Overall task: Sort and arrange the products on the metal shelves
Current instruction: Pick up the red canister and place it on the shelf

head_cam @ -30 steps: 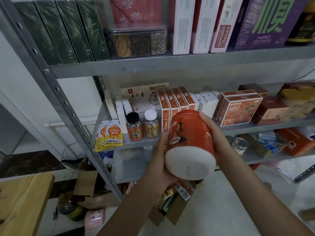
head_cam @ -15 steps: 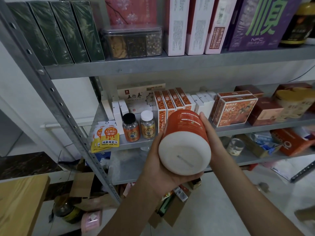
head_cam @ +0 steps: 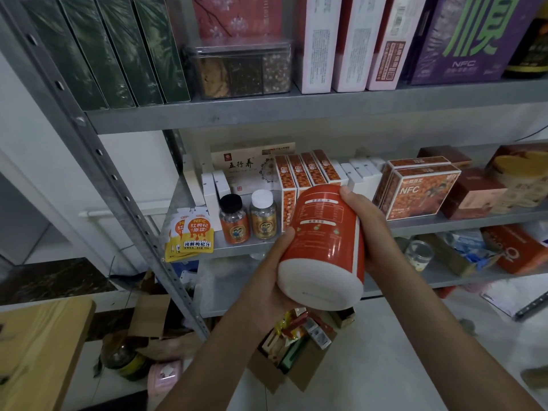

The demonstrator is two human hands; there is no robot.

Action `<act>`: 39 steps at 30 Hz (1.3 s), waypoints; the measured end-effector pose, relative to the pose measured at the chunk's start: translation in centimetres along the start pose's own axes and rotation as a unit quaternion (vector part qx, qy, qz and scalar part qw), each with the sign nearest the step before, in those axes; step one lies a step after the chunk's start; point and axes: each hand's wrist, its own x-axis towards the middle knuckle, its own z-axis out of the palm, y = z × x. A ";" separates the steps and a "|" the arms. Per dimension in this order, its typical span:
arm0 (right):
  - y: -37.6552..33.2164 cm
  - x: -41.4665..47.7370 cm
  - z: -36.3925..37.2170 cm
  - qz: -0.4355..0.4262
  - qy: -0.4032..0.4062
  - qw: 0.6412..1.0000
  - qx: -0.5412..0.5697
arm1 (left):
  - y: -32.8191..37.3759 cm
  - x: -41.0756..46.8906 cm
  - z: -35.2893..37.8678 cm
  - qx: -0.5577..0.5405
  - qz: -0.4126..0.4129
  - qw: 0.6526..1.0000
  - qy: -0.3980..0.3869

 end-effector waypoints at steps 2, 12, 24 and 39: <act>-0.2 0.3 0.0 -0.003 -0.010 1.000 0.022 | 0.0 0.3 -0.2 0.005 0.016 0.999 0.031; 1.6 0.5 -0.7 0.042 -0.081 0.983 0.157 | -0.8 -0.1 -0.9 -0.151 -0.031 0.976 -0.154; -1.3 2.1 -0.7 0.069 -0.050 0.990 -0.114 | 0.2 1.6 -1.2 0.067 0.026 0.997 -0.014; 1.8 2.0 -0.4 0.107 -0.042 0.983 0.140 | -0.2 1.7 -1.7 -0.001 0.040 0.996 0.079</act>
